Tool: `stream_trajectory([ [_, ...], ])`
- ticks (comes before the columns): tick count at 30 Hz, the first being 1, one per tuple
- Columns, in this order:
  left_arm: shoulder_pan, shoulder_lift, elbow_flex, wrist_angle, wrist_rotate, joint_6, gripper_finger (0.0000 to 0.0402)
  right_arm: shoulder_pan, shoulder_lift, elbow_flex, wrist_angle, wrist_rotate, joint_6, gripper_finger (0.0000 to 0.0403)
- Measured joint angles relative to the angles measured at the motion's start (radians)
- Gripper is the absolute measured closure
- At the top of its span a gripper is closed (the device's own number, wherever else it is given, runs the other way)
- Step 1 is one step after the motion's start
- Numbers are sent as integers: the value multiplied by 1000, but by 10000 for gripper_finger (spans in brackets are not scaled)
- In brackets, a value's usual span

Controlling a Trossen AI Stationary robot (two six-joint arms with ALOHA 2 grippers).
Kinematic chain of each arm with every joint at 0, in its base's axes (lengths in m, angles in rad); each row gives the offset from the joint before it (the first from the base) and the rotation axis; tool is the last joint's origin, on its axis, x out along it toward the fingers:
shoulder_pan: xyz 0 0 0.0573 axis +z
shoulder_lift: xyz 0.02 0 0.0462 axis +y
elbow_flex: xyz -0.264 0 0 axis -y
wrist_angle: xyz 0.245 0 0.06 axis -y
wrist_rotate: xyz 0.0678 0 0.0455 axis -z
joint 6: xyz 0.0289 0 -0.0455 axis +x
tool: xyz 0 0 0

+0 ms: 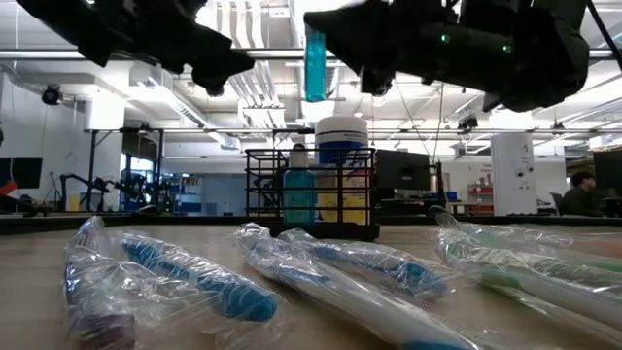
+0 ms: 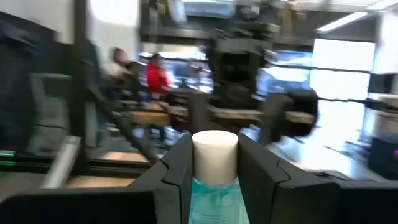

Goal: Pick & Place toothbrushing station
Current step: Put the mouthwash into the wire organizer

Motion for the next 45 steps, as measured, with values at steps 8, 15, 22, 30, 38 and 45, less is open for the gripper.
stream_trajectory([
  [8,2,-98,-84,-18,-224,10,201,60,4,-18,-10,382,-26,316],
  [15,2,-207,-200,18,-452,-6,318,126,57,83,-61,686,-64,316],
  [22,2,-306,-269,35,-506,-7,394,154,184,231,-54,899,-99,316],
  [30,2,-374,-325,32,-506,-2,377,154,330,341,38,1014,-133,316],
  [38,2,-404,-353,30,-505,3,385,154,388,401,78,1057,-185,316],
  [45,2,-415,-353,31,-481,3,388,156,401,424,76,1063,-226,316],
])
